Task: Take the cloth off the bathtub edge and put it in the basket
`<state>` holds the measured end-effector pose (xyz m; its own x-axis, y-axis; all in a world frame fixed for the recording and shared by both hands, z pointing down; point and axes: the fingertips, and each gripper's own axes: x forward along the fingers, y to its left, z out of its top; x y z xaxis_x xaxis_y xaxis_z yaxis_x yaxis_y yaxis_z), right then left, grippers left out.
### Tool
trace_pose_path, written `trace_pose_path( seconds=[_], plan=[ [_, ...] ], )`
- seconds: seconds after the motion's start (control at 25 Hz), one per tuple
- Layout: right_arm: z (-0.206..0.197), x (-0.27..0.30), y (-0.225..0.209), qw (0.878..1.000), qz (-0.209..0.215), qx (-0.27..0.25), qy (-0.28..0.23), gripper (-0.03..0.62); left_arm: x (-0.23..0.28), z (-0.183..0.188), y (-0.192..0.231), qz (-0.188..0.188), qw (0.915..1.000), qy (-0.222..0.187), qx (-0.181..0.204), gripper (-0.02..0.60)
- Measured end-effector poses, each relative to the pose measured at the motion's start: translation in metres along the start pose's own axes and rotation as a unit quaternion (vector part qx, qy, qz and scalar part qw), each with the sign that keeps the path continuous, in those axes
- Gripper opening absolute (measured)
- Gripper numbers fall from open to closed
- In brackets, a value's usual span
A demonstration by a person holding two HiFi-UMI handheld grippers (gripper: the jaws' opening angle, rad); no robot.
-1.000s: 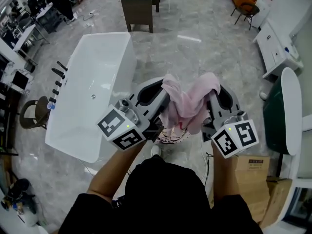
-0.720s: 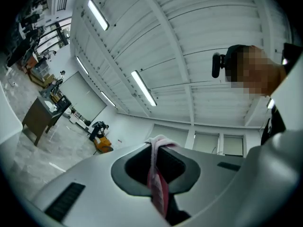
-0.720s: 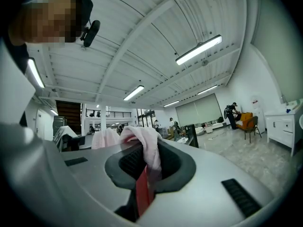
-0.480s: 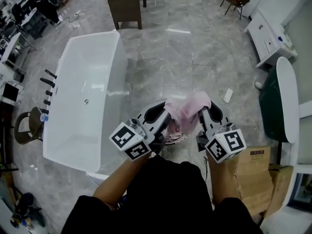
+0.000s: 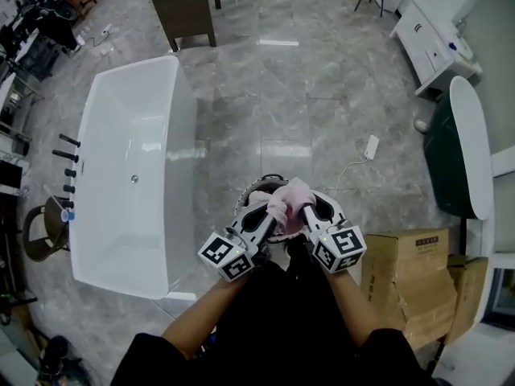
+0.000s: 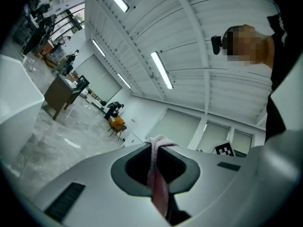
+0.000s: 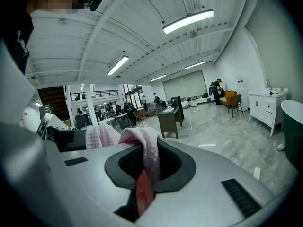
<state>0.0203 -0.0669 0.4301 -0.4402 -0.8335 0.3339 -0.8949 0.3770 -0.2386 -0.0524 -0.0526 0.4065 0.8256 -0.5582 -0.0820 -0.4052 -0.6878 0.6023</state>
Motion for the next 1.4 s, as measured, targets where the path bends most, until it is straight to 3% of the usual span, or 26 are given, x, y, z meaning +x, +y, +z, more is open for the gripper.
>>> trace_pose_path(
  seconds=[0.2,0.44,0.8,1.0,1.16,1.32,1.4],
  plan=[
    [-0.047,0.024,-0.027,0.998,-0.005,0.01,0.059,0.046,-0.001,-0.032,0.052,0.067,0.9966,0.04,0.026,0.028],
    [-0.093,0.045,-0.044,0.994,0.017,0.025,0.104,0.044,0.0,-0.079,0.082,0.105,0.9905,0.087,0.017,0.028],
    [-0.185,0.068,-0.066,0.983,0.041,0.014,0.179,0.046,0.001,-0.149,0.15,0.221,0.9641,0.147,-0.013,0.028],
    [-0.221,0.078,-0.072,0.975,0.052,0.016,0.217,0.046,-0.008,-0.176,0.17,0.244,0.955,0.166,-0.028,0.028],
    [-0.252,0.086,-0.086,0.967,0.051,0.013,0.25,0.046,-0.008,-0.203,0.189,0.261,0.9424,0.207,-0.031,0.028],
    [-0.278,0.096,-0.097,0.958,0.05,0.018,0.283,0.046,-0.006,-0.224,0.206,0.265,0.934,0.228,-0.073,0.028],
    [-0.289,0.101,-0.102,0.953,0.048,0.021,0.297,0.046,-0.006,-0.233,0.213,0.269,0.929,0.243,-0.075,0.028]
  ],
)
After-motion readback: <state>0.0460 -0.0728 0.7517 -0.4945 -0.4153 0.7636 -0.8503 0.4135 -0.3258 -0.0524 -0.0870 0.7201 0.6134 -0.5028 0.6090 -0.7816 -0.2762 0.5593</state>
